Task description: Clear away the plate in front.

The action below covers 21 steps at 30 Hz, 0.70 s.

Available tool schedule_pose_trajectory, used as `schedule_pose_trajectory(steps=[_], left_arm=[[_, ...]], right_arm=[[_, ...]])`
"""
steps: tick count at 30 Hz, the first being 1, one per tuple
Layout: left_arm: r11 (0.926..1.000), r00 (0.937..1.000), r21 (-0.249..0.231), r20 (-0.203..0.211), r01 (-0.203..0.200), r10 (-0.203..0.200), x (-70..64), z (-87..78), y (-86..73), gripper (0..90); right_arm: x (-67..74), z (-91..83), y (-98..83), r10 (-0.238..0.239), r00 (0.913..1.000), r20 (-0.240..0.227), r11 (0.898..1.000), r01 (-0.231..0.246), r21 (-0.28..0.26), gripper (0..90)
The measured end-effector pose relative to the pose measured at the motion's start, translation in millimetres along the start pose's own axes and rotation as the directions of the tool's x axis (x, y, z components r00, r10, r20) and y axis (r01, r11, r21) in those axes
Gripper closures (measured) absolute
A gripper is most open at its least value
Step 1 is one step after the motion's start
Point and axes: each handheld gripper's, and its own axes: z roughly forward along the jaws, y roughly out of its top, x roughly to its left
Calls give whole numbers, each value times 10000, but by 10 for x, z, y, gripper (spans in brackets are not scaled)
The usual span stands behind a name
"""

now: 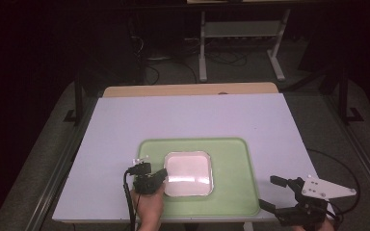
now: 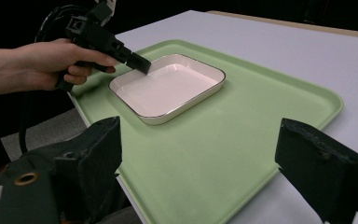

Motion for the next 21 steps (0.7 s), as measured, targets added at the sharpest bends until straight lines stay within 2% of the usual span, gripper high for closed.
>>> schedule_pose_trajectory(steps=[3, 4, 6, 10, 14, 18, 21], left_arm=[[9991, 9992, -109, -50, -398, 397, 3, -25, 19, 815], [9991, 9992, -109, -50, -398, 397, 3, -25, 19, 808], [9946, 9949, -314, -230, -989, 982, 2, -67, 27, 797], [9883, 9892, -471, -279, -1448, 1436, 7, -90, 22, 769], [9789, 9806, -574, -114, -1961, 1958, 4, -115, 30, 726], [9728, 9747, -648, 98, -2224, 2235, 19, -151, 45, 688], [9653, 9668, -709, 293, -2514, 2539, 19, -174, 51, 649]], right_arm=[[1, 0, 1, -10, 10000, 43, 10000, 10, 10, 138], [0, -1, 0, 10, 10000, 68, 10000, -10, 31, 138], [-8, -6, -3, 10, 9999, 114, 10000, -11, 64, 138], [-34, -21, -11, 27, 9998, 200, 9999, -29, 133, 138], [-56, -40, -28, 69, 9995, 302, 9997, -76, 218, 138], [-71, -45, -39, 129, 9992, 374, 9995, -140, 291, 138], [-78, -41, -42, 116, 9990, 424, 9993, -131, 354, 137]])
